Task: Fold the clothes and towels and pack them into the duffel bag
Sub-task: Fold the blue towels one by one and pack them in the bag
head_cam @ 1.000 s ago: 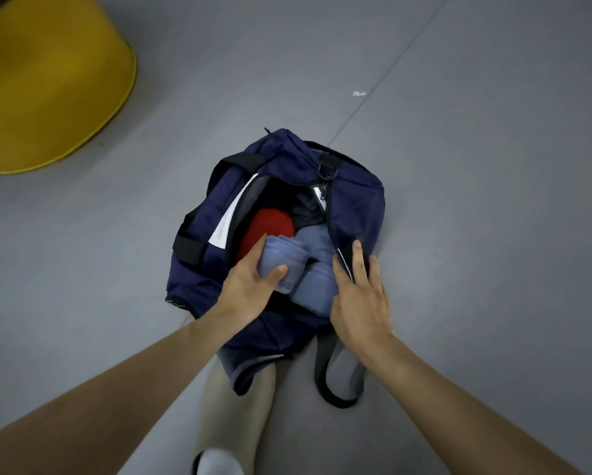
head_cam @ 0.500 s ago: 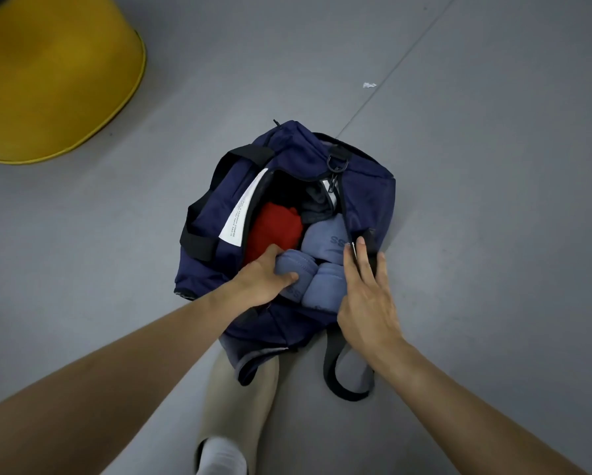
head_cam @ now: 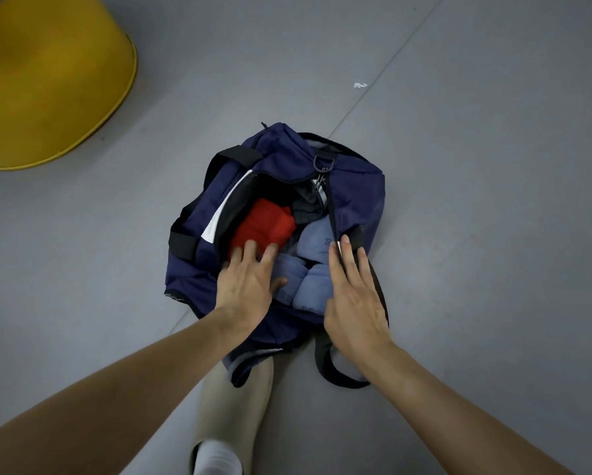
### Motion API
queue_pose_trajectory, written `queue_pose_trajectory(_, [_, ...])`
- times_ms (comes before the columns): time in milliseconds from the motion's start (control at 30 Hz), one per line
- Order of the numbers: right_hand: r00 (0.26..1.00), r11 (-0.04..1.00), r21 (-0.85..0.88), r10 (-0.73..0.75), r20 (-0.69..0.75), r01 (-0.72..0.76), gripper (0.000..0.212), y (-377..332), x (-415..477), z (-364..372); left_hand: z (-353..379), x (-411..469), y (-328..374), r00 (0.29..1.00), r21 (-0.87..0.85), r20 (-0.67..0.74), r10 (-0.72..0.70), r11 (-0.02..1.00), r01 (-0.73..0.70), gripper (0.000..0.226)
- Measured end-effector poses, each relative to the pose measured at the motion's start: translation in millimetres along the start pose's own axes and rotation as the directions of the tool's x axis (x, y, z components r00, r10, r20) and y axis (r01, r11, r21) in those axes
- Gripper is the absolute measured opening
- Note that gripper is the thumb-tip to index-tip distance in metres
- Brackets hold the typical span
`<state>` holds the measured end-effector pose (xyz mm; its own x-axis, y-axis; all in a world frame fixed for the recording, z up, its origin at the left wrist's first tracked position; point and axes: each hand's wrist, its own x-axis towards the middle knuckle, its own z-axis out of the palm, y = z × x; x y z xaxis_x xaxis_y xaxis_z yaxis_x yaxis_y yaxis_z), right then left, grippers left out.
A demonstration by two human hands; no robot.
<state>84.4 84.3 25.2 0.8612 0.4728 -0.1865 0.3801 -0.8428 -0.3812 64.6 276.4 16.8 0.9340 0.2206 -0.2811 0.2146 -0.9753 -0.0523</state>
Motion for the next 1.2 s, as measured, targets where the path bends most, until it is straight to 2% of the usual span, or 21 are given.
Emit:
queue_pose_trajectory(67, [1.000, 1.000, -0.008, 0.005, 0.020, -0.005, 0.095, 4.0, -1.9, 0.7, 1.2, -2.1, 4.0, 0.979, 0.006, -0.157, 0.132, 0.991, -0.132, 0.050])
queue_pose_trajectory(167, [0.999, 1.000, -0.017, -0.006, 0.039, 0.006, 0.093, 7.5, -2.4, 0.6, 7.8, -4.6, 10.7, 0.951, -0.080, -0.192, 0.243, 0.962, -0.262, 0.039])
queue_pose_trajectory(233, [0.999, 1.000, -0.017, -0.016, 0.029, 0.016, 0.093, 7.3, -1.7, 0.7, 12.6, -6.9, 11.4, 0.970, -0.140, -0.105, 0.221, 0.962, -0.234, 0.046])
queue_pose_trajectory(333, [0.999, 0.999, -0.036, -0.035, 0.003, 0.035, 0.091, 3.8, -1.5, -1.6, 18.8, -7.4, 4.3, 0.979, -0.085, -0.046, 0.197, 0.976, -0.200, 0.056])
queue_pose_trajectory(467, [0.996, 0.994, 0.097, -0.038, -0.086, 0.046, 0.085, 1.1, -5.8, -3.1, 16.5, -3.7, 2.4, 0.977, 0.010, -0.048, 0.207, 0.978, -0.207, 0.055])
queue_pose_trajectory(567, [0.998, 0.972, 0.229, -0.054, 0.008, 0.051, 0.067, 6.1, -11.1, -3.9, 14.6, -9.5, 6.8, 0.976, 0.052, -0.056, 0.209, 0.977, -0.206, 0.054])
queue_pose_trajectory(633, [0.996, 0.941, 0.339, -0.049, 0.081, 0.018, 0.059, 14.5, -15.9, -10.1, 11.5, -13.8, 12.0, 0.984, 0.045, -0.047, 0.171, 0.985, -0.169, 0.052])
queue_pose_trajectory(733, [0.998, 0.912, 0.408, -0.052, 0.037, 0.032, 0.057, 30.8, -26.4, -39.6, -12.0, -17.5, 22.7, 0.975, -0.081, -0.166, 0.148, 0.983, -0.163, 0.048])
queue_pose_trajectory(833, [1.000, 0.927, 0.373, -0.027, -0.006, 0.027, 0.064, 59.7, -43.2, -78.4, -44.8, -18.2, 49.9, 0.927, -0.349, -0.333, 0.174, 0.890, -0.293, 0.045])
queue_pose_trajectory(900, [1.000, 0.938, 0.347, 0.006, -0.029, 0.004, 0.067, 91.6, -64.3, -109.2, -69.8, -18.1, 88.5, 0.894, -0.448, -0.351, 0.277, 0.789, -0.420, 0.041])
queue_pose_trajectory(967, [0.997, 0.957, 0.291, 0.031, -0.065, -0.011, 0.067, 129.1, -90.6, -140.3, -89.8, -18.7, 134.7, 0.852, -0.468, -0.286, 0.438, 0.712, -0.523, 0.054])
queue_pose_trajectory(1067, [0.985, 0.971, 0.216, 0.127, -0.118, -0.099, 0.068, 188.5, -148.8, -178.3, -106.9, -28.4, 207.0, 0.767, -0.498, -0.134, 0.627, 0.627, -0.599, 0.076])
queue_pose_trajectory(1200, [0.923, 0.943, 0.245, 0.287, -0.257, -0.225, 0.069, 252.1, -237.7, -192.6, -111.7, -52.6, 304.6, 0.613, -0.419, -0.031, 0.790, 0.546, -0.725, 0.079])
